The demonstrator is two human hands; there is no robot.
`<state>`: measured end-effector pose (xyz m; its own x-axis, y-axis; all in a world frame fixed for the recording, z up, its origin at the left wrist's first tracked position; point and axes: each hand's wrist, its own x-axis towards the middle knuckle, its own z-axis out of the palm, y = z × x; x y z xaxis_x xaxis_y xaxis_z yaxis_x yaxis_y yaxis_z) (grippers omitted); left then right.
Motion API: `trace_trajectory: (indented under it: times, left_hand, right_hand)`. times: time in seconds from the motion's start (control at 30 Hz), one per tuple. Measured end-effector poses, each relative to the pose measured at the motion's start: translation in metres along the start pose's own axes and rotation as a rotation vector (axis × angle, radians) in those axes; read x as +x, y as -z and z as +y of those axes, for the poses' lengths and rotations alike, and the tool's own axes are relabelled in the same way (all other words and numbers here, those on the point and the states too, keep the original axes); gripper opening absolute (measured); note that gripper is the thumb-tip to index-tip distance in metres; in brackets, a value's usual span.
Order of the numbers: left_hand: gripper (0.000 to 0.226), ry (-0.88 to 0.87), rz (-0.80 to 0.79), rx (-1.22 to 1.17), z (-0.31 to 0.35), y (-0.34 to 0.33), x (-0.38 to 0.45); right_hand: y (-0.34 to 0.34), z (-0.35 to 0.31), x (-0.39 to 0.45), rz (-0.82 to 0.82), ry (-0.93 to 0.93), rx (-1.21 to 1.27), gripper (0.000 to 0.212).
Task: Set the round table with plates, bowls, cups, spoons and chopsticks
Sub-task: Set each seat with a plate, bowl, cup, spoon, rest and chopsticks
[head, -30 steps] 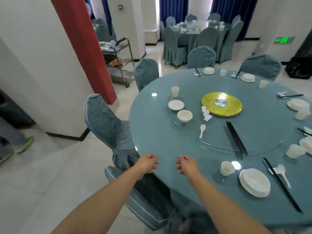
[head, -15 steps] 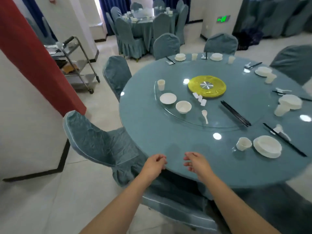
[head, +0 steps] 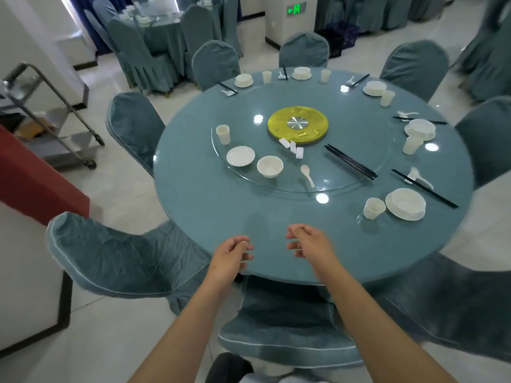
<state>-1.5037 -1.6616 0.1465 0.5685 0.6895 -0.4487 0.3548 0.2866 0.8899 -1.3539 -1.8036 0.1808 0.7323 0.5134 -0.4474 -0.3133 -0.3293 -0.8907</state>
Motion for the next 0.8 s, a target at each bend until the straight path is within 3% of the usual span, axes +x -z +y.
trace_trajectory:
  times: [0.23, 0.53, 0.8]
  left_hand:
    - [0.016, 0.0, -0.112, 0.029, 0.034, 0.051, 0.061]
    - [0.014, -0.021, -0.345, 0.233, 0.073, 0.184, 0.157]
    - [0.013, -0.039, -0.444, 0.23, 0.096, 0.213, 0.186]
  right_hand:
    - [-0.066, -0.003, 0.033, 0.112, -0.022, 0.027, 0.016]
    - [-0.22, -0.014, 0.067, 0.338, -0.082, 0.136, 0.015]
    - [-0.269, -0.039, 0.067, 0.409, -0.054, 0.12, 0.016]
